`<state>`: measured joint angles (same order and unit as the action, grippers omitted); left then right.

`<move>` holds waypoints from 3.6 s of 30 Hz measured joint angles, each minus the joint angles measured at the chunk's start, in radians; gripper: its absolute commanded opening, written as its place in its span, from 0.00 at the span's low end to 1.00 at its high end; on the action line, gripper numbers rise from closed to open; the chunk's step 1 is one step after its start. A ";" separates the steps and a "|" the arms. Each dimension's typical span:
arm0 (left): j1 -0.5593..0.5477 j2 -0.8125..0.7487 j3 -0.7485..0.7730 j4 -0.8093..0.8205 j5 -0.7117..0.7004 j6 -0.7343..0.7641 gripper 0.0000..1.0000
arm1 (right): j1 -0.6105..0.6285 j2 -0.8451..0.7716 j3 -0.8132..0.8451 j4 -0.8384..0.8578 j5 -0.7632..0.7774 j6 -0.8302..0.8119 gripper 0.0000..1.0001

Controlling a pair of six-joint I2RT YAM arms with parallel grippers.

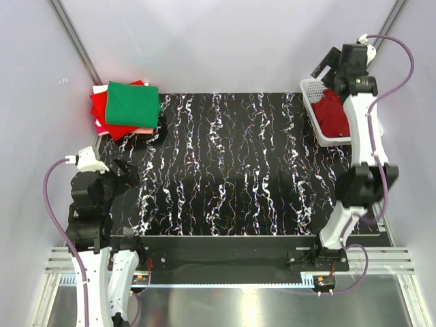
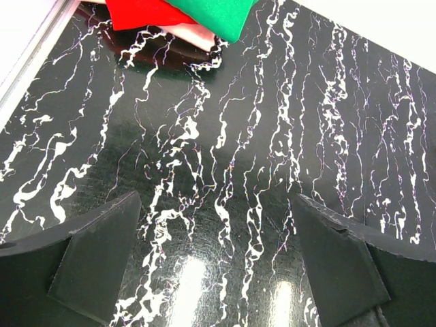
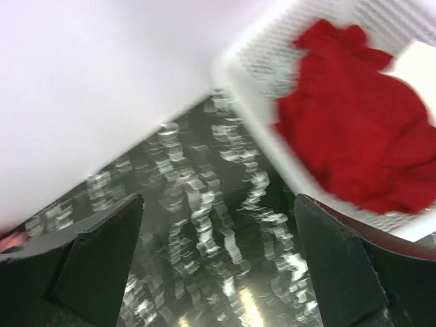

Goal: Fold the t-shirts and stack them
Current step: Grab the tshirt from the pile, then move the tshirt to the center of the board, then flatten the tshirt out

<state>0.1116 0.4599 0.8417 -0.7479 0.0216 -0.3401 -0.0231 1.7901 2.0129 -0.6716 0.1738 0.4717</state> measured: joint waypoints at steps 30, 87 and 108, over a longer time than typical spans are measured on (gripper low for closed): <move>0.064 -0.047 -0.002 0.002 0.008 0.000 0.99 | -0.214 0.713 0.512 -0.364 -0.159 -0.011 0.30; 0.064 0.057 -0.013 0.001 0.012 0.000 0.99 | 0.042 -0.149 -0.736 -0.123 -0.451 0.102 1.00; -0.662 0.411 -0.123 0.096 -0.099 -0.298 0.90 | 0.574 -0.584 -1.273 0.106 -0.374 0.267 1.00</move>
<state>-0.5507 0.8707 0.7185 -0.6518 -0.0776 -0.6380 0.5507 1.2057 0.7395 -0.5655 -0.2001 0.7391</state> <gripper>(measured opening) 0.915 0.994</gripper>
